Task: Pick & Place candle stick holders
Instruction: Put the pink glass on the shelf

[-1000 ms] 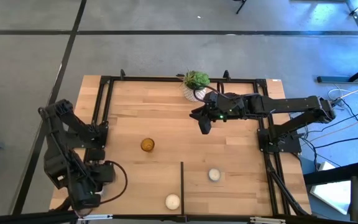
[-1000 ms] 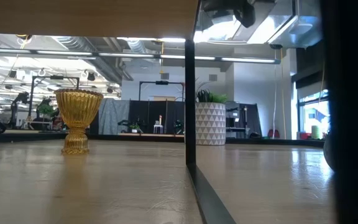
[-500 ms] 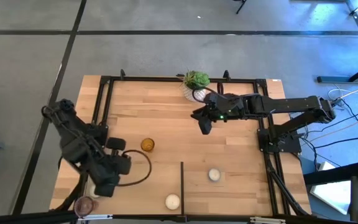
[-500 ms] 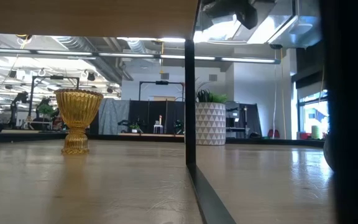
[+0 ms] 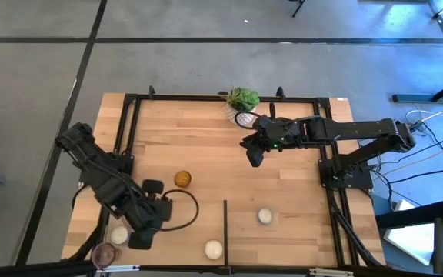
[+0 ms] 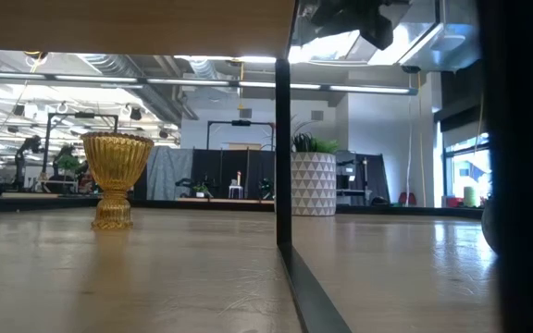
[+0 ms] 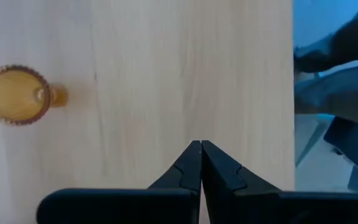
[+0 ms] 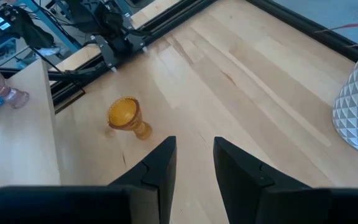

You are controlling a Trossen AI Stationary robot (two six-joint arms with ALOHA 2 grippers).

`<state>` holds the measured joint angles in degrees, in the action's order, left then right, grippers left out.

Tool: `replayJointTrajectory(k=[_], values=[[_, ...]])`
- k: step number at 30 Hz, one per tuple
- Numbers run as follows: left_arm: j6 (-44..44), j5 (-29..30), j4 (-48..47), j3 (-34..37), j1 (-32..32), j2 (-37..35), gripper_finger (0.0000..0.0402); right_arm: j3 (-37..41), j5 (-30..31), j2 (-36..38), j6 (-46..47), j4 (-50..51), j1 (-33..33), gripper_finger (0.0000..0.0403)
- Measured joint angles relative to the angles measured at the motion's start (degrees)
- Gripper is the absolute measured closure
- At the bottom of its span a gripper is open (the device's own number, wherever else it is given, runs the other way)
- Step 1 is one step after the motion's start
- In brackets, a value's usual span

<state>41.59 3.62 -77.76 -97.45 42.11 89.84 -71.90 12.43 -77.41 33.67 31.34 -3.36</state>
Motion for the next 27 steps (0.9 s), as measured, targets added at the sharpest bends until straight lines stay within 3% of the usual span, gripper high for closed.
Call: replayJointTrajectory(k=[12,27], values=[[6.53,-3.46,-1.68,3.65,1.29,0.06,0.0400,0.00,-0.02,-0.02,0.00,0.23,0.00,0.0293],[9.74,-3.50,-3.47,3.63,3.31,0.04,0.0400,0.00,-0.04,-0.02,0.00,0.21,0.00,0.0293]])
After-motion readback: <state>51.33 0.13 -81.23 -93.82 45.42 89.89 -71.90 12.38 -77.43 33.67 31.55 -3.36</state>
